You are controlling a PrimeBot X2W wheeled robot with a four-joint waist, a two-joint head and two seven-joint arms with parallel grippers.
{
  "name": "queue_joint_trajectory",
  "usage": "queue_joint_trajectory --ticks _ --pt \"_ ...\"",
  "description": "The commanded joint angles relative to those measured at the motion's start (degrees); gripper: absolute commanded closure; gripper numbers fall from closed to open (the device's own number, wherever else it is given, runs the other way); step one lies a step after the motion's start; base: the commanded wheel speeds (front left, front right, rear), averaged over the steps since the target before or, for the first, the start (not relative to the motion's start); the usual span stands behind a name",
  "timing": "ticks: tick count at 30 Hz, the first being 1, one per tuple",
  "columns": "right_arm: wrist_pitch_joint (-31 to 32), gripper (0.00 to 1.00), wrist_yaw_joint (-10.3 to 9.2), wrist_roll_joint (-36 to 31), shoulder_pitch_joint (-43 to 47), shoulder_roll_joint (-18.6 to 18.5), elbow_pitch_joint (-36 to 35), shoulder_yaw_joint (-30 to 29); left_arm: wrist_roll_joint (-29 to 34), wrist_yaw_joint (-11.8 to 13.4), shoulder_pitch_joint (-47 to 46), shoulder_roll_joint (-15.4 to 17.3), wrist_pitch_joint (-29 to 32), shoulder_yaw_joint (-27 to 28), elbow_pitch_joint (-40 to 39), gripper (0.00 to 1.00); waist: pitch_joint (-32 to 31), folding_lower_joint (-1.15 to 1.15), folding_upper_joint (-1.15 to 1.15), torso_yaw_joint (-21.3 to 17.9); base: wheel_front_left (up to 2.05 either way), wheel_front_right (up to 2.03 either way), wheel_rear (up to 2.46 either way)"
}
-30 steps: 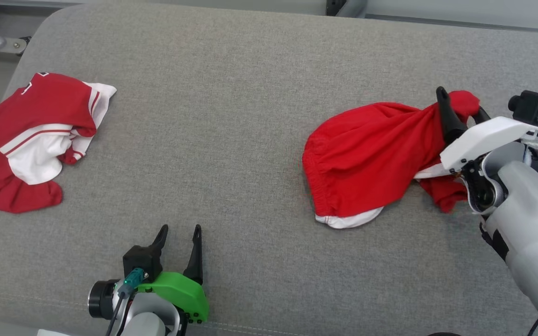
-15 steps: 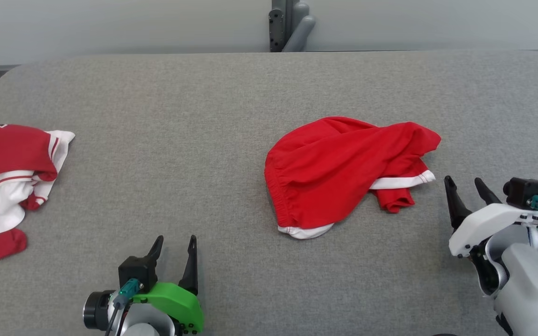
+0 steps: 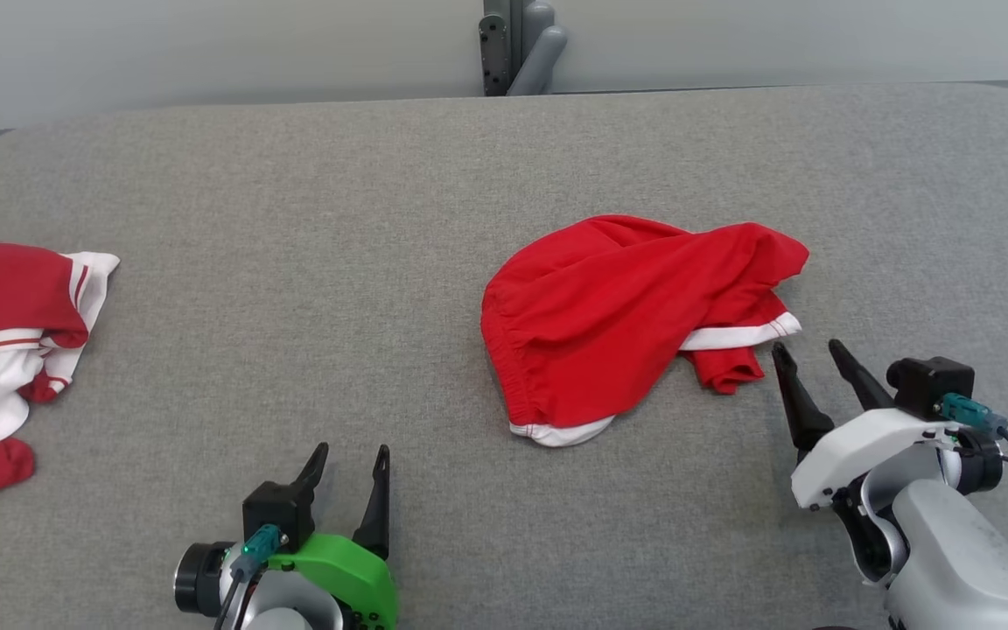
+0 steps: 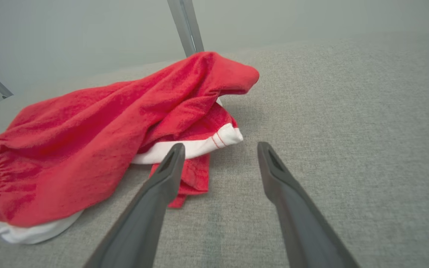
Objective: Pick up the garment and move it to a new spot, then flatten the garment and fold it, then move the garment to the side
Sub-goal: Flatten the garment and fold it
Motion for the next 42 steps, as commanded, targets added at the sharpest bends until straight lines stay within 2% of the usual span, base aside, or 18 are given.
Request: queue_joint_trajectory --ticks 1,11,13,14,15,16,17,18,22,23,27,33,37,42 --pt "-0.2 0.0 -0.02 -0.4 -1.0 0.1 -0.1 -0.9 -0.4 -0.1 -0.7 0.2 0.0 -0.1 0.1 0.0 1.0 0.0 0.0 1.2 0.0 0.0 0.0" --pt "-0.2 0.0 -0.02 0.9 -3.4 2.0 3.7 -6.3 -0.6 0.0 -1.5 0.2 0.0 -0.7 -0.5 0.0 3.3 0.0 0.0 3.9 0.0 0.0 0.0" --pt "-0.2 0.08 -0.01 1.2 -3.9 2.2 4.3 -6.6 -0.4 0.1 -1.8 0.2 0.0 -0.8 -0.7 0.0 3.9 0.0 0.0 4.1 0.0 0.0 0.0" --pt "-0.2 0.24 -0.02 1.6 -4.1 2.4 4.7 -6.9 -0.3 0.1 -2.1 0.2 0.0 -0.8 -0.9 0.0 4.3 0.0 0.0 4.2 0.0 0.0 0.0" --pt "-0.2 0.44 -0.01 1.7 -4.5 2.4 4.9 -7.2 -0.2 0.0 -2.3 0.2 0.0 -0.8 -1.0 0.0 4.6 0.0 0.0 4.3 0.0 0.0 0.0" --pt "-0.2 0.56 -0.01 2.0 -4.8 2.6 5.1 -7.4 -0.2 0.0 -2.4 0.2 0.0 -0.9 -1.1 0.0 5.0 0.0 0.0 4.3 0.0 0.0 0.0" --pt "-0.2 0.82 -0.01 2.3 -5.1 2.8 5.0 -7.5 -0.1 0.0 -2.5 0.2 0.0 -0.9 -1.1 0.0 5.3 0.0 0.0 4.4 0.0 0.0 0.0" --pt "-0.2 1.0 -0.01 2.5 -5.9 3.1 4.1 -7.1 0.2 -0.1 -2.7 0.2 0.0 -0.8 -1.2 0.0 5.8 0.0 0.0 4.4 0.0 0.0 0.0" --pt "-0.2 1.0 -0.01 3.4 -6.4 3.6 -2.2 -5.7 0.7 0.0 -2.4 0.2 0.0 0.0 -1.0 0.0 5.6 0.0 0.0 3.7 0.0 0.0 0.0" --pt "-0.2 1.0 -0.01 4.6 -6.4 3.8 -7.0 -3.8 0.7 -0.1 -1.5 0.2 0.0 0.7 -0.9 0.0 4.8 0.0 0.0 3.0 0.0 0.0 0.0" --pt "-0.2 1.0 -0.01 9.4 -8.1 3.7 -16.8 2.9 0.8 -0.5 -0.2 0.2 0.0 0.9 -0.4 0.0 2.2 0.0 0.0 1.6 0.0 0.0 0.0" --pt "-0.2 1.0 -0.01 14.7 -12.3 3.8 -24.9 7.3 -0.5 -0.7 0.8 0.2 0.0 -0.4 0.0 0.0 -0.5 0.0 0.0 1.8 0.0 0.0 0.0" --pt "-0.2 1.0 -0.01 16.4 -13.7 3.4 -26.6 6.6 -1.3 -0.3 1.8 0.2 0.0 -1.2 0.2 0.0 -1.8 0.0 0.0 2.8 0.0 0.0 0.0" --pt "0.3 1.0 -0.01 16.9 -8.8 0.2 -21.1 7.5 -1.7 0.0 3.2 0.2 0.0 -0.7 0.5 0.0 -3.1 0.0 0.0 3.0 0.0 0.0 0.0"
